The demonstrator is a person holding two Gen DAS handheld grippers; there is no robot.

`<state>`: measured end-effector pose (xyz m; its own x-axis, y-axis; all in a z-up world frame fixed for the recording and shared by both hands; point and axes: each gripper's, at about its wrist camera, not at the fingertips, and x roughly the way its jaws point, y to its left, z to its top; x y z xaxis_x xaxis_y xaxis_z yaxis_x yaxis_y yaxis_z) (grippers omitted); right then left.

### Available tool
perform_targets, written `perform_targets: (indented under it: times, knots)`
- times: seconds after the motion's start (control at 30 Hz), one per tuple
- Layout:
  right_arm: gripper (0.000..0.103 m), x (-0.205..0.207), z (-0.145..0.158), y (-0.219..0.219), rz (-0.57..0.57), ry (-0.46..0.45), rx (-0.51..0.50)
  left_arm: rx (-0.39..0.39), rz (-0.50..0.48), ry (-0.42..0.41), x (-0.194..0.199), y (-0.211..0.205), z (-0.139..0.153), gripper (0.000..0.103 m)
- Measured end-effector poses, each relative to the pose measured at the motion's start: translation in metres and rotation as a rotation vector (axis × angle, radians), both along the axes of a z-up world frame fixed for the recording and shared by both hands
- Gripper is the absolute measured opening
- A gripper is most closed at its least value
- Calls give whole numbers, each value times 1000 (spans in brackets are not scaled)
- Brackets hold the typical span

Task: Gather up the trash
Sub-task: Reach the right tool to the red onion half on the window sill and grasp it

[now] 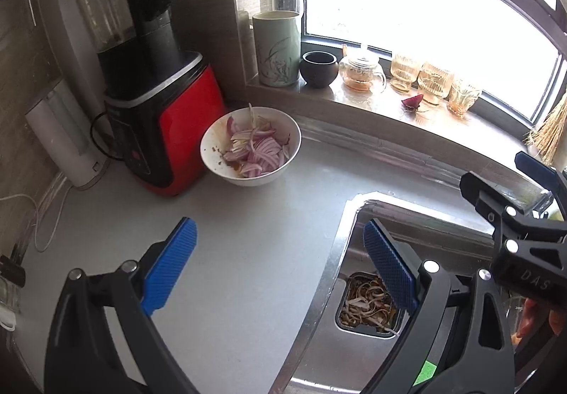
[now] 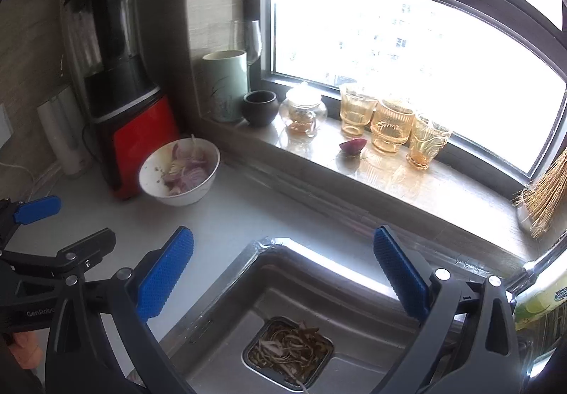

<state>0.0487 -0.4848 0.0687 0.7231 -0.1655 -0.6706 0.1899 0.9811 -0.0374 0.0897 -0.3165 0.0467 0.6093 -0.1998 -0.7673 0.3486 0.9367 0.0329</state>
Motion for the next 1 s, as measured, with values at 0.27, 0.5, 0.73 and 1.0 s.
perform_targets:
  times: [0.27,0.5,0.73,1.0]
  knots:
    - [101,53,-11,-69,-62,-26,14,-13,20,7,32,-42,-10,91]
    - [101,111,-43,-100,-70,-9,-5,10,0,-18,55,-79,-21,91]
    - [101,151,-75,-109,-40,-3,-27,26,-38,-12,62,-109,-29,91]
    - [95,173,-94,-115,-40,2,-10,41,-47,-11,60,-116,-34,91]
